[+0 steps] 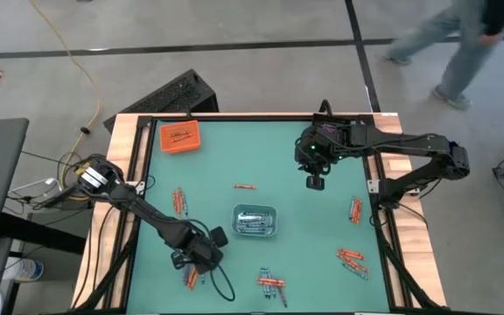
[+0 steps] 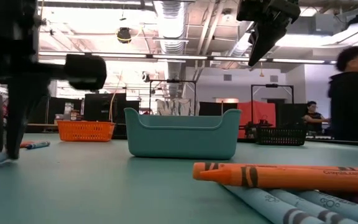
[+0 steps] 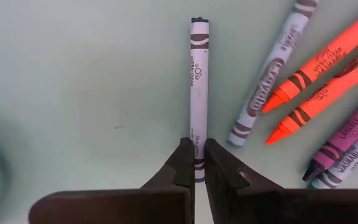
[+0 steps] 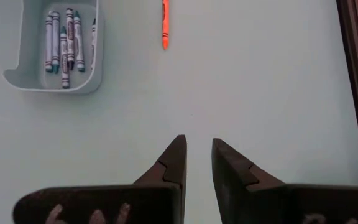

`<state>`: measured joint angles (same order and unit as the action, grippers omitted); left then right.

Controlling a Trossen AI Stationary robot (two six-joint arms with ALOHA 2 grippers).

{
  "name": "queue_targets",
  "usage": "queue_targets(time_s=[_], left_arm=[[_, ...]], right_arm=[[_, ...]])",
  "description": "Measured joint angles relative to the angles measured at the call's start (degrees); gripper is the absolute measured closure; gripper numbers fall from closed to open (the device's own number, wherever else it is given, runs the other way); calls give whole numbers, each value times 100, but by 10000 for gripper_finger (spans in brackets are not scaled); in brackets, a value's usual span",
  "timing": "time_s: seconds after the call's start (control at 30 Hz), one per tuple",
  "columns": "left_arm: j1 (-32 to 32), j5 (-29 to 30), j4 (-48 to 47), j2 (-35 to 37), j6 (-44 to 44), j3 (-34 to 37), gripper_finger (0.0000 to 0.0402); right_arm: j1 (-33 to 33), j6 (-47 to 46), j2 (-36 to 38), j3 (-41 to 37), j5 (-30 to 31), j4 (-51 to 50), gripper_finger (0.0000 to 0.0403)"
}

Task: Sort crayons
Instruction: Put the blue crayon into the blue bin

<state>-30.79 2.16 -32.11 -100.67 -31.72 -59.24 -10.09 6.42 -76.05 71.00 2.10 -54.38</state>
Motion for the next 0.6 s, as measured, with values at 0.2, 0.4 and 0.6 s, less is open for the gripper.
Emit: queue_targets(time_s=[0.2,0.4,0.6], left_arm=[[14,560,-979,9,-37,-738,401],[251,1277,-1219,242,111,-1260,401],[875,1199,-530,451,717,-1316,401]], right_arm=[[0,18,0,0,-1,-12,334],[36,52,0,-2,-1,-36,334],[224,68,0,-2,-1,-167,334]])
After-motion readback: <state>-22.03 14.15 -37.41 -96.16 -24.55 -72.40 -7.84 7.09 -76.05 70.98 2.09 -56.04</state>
